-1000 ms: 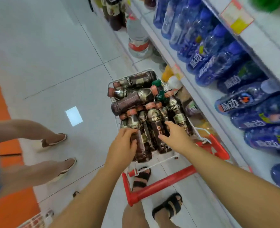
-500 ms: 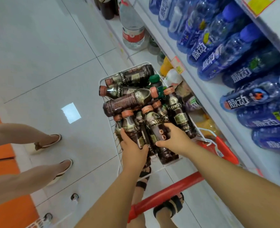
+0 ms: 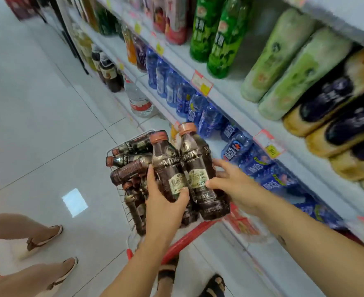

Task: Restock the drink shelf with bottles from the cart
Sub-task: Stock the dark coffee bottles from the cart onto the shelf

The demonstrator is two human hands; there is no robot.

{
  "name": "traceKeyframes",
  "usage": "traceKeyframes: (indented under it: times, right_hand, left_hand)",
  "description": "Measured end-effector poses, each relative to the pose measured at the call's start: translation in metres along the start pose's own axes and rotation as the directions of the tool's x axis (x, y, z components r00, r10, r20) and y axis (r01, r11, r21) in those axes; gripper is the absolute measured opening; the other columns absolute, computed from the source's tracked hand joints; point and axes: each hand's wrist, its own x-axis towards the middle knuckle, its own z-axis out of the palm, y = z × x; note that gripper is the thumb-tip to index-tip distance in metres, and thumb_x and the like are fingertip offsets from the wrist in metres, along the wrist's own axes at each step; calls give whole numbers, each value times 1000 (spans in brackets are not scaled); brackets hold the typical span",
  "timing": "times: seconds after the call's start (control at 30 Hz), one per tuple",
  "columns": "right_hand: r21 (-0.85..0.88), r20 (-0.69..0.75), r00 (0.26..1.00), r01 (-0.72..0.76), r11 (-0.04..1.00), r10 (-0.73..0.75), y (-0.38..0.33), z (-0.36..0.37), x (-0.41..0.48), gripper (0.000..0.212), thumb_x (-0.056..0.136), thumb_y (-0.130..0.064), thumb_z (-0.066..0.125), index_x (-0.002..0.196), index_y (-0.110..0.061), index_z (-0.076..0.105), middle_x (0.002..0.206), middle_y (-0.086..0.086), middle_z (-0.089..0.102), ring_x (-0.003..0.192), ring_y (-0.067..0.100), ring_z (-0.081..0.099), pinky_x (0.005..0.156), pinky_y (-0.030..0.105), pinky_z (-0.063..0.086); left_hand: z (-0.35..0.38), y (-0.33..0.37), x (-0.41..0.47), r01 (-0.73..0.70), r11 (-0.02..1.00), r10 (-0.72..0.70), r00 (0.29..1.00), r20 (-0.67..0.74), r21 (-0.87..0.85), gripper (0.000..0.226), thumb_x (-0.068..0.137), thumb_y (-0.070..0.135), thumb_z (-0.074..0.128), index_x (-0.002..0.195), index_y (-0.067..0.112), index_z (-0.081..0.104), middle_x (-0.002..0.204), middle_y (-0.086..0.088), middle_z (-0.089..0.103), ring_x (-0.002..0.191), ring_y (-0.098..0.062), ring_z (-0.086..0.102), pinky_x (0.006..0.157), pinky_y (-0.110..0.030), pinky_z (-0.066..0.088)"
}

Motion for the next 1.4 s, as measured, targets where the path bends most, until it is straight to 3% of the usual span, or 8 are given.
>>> traceKeyframes:
  times: [0.2,0.33,0.47,0.6,0.8,0.97,1.13,1.4]
  right_hand:
    - [-142,-146,916,354,924,-374,-74,-64,-123,54,68,-7,74,107,-36,50,95,-10,66,82,1,66,77,24,53]
    - [-354,-276,757,493,795,-593,-101,-88,-205,57,68,-16,81,105,-43,47,98,-22,63,85,-11,63,71,6,46]
    - [-448,-383,605,540,713,-698,-106,-120,-272,63,67,-11,81,113,-37,47,97,-14,67,83,-3,67,69,10,50]
    - [-572,-464,411,538,620,-785,-103,-152,-329,66,67,-19,82,120,-37,48,111,-19,63,98,-6,61,80,14,51]
    - [-675,-586,157,448,586,-795,-67,-202,-380,59,69,-21,81,109,-50,49,113,-20,60,107,-5,53,88,15,43]
    - [-729,-629,36,319,605,-777,-28,-239,-402,59,71,-17,79,112,-44,46,114,-27,52,104,-19,46,84,-2,34]
    - [-662,-746,-45,159,732,-665,8,-304,-408,49,67,2,78,111,-9,58,99,1,57,88,12,55,69,-2,34]
    - [-522,-852,-72,202,829,-519,0,-393,-413,50,75,6,68,121,1,49,110,23,62,100,35,60,66,28,39]
  left_hand:
    - [42,118,-38,-435,890,435,900,-34,-137,91,72,30,71,138,50,12,112,60,31,114,24,37,91,0,32]
    - [74,173,-78,-544,785,568,823,-7,-296,91,67,43,71,130,65,10,141,21,38,127,2,41,101,-29,43]
    - [111,217,-111,-645,621,736,675,48,-446,90,69,17,69,130,49,10,118,52,38,113,19,44,83,-3,41]
    - [143,262,-143,-689,474,864,485,138,-547,93,76,20,68,130,59,3,128,49,32,123,11,41,90,-7,40]
    - [199,297,-181,-730,340,940,252,228,-594,96,79,19,65,130,69,0,136,43,29,128,3,40,91,-9,41]
    - [250,298,-204,-745,365,923,213,320,-558,97,80,31,67,130,67,-7,139,32,25,130,2,37,98,-7,35]
    - [286,299,-217,-741,404,885,169,433,-536,89,80,4,70,128,51,12,126,33,27,111,32,31,86,5,31]
    - [319,315,-231,-716,495,774,108,623,-491,91,81,4,68,123,62,12,124,39,35,114,24,37,89,3,31]
